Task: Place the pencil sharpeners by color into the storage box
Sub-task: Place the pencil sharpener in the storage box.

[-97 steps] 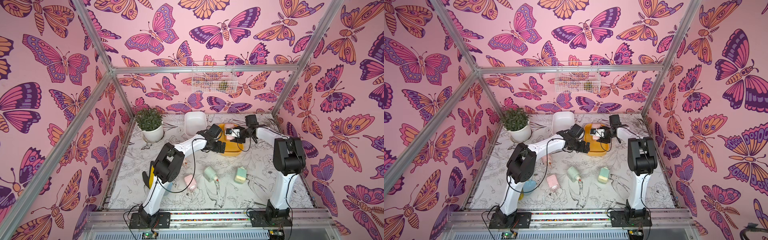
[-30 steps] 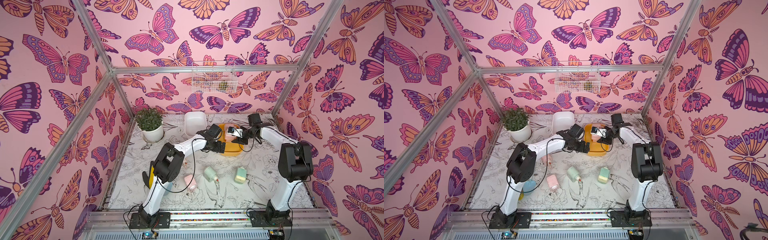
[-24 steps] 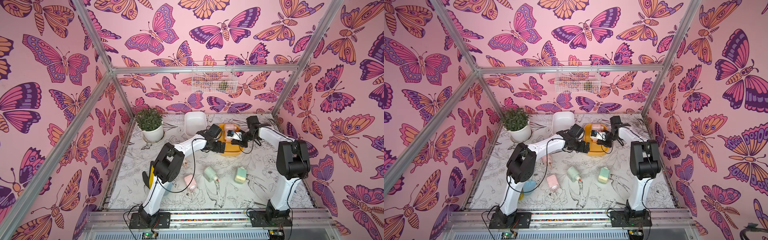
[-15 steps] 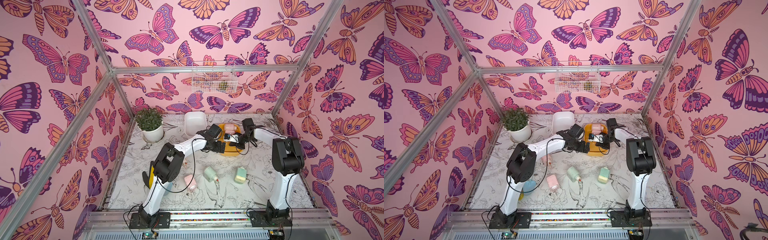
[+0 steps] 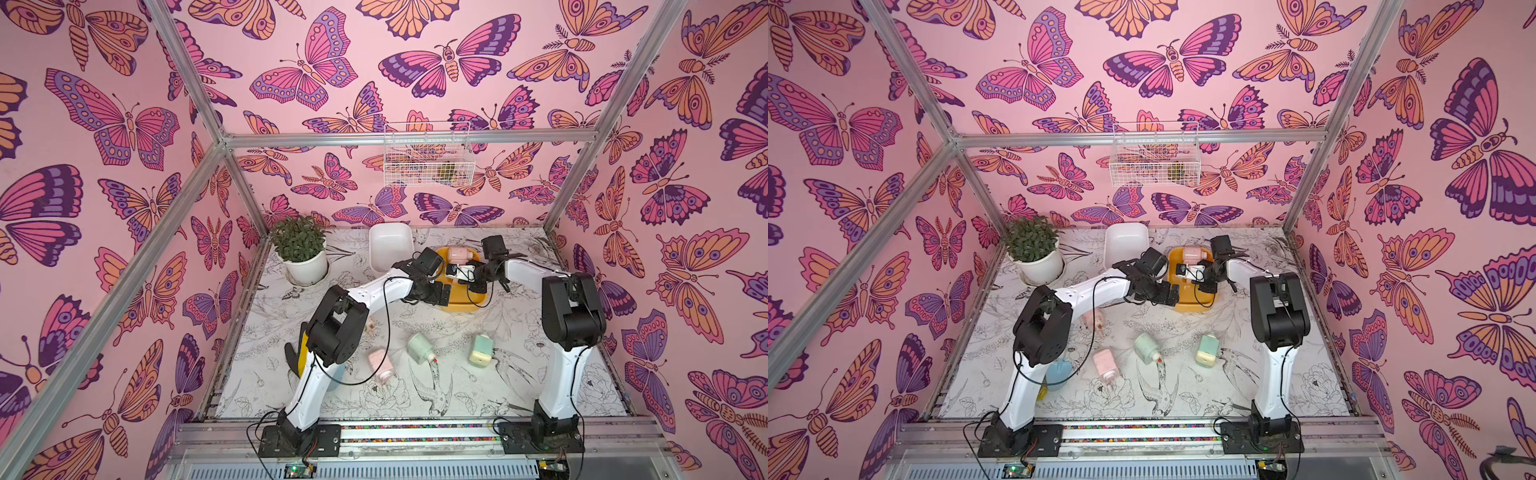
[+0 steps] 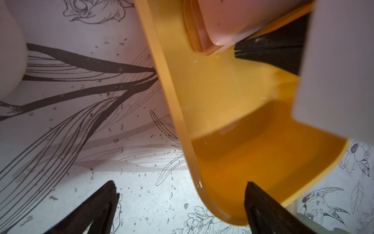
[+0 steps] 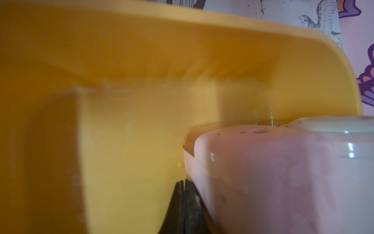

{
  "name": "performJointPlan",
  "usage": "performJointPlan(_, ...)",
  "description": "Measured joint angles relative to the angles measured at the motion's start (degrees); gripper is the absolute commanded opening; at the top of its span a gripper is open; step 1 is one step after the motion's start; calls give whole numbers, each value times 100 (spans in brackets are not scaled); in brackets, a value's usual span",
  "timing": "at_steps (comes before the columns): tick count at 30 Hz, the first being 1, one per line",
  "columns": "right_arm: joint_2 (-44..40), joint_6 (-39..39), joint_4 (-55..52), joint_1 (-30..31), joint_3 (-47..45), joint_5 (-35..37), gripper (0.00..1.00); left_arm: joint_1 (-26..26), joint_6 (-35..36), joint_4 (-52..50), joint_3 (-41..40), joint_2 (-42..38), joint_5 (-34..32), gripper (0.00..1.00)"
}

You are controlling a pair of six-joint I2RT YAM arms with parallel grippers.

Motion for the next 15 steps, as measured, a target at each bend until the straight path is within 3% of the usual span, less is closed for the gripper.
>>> performJointPlan(9,0,216,299,2,-186,24,0,4,0,9,-7,0,2,100)
performJointPlan(15,-118,254,240,2,-208,-72,15,4,22,7,-7,-2,28,100)
